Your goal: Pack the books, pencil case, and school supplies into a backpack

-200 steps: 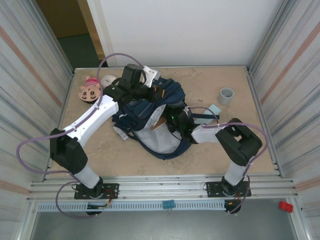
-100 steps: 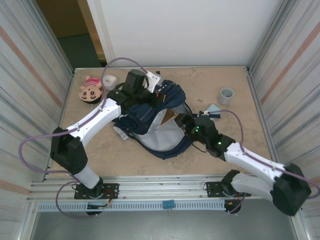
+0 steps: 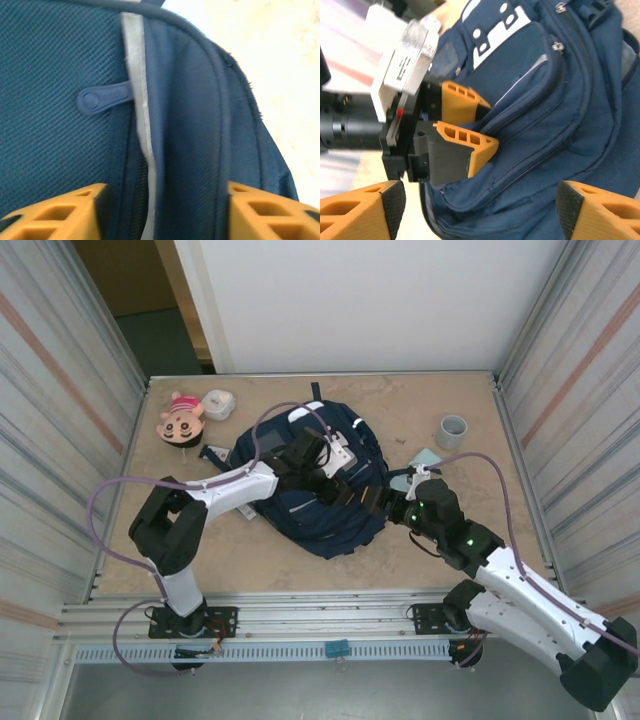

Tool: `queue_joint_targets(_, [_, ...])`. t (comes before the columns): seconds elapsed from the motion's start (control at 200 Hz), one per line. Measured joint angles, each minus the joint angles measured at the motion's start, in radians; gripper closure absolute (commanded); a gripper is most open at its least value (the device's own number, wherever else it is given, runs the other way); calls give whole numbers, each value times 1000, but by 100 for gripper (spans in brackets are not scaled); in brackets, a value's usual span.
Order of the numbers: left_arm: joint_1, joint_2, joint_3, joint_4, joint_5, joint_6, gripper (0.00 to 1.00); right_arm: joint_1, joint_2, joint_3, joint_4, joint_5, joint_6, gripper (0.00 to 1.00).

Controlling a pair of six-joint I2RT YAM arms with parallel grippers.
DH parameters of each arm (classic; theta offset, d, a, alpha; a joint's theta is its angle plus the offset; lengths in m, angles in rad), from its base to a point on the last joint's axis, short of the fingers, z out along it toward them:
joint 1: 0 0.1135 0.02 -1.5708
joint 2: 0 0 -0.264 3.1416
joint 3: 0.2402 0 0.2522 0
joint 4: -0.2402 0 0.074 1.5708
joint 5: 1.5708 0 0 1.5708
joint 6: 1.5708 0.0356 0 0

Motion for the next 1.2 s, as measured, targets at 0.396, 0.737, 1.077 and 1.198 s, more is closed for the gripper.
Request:
queue_joint_targets(0.396, [210, -387, -125, 53, -46, -196, 21, 260, 437, 344, -208, -35, -811, 13])
queue_joint_targets(0.737, [463, -600, -415, -32, -82, -350, 21, 333, 788, 420, -268, -35, -1133, 9])
queue_joint_targets(1.077, [533, -651, -477, -45, -60, -399, 22, 347, 814, 418, -220, 46, -1247, 100])
queue_joint_targets(1.198, [533, -650, -493, -27, -38, -409, 23, 318, 690, 418, -235, 21, -1301, 100])
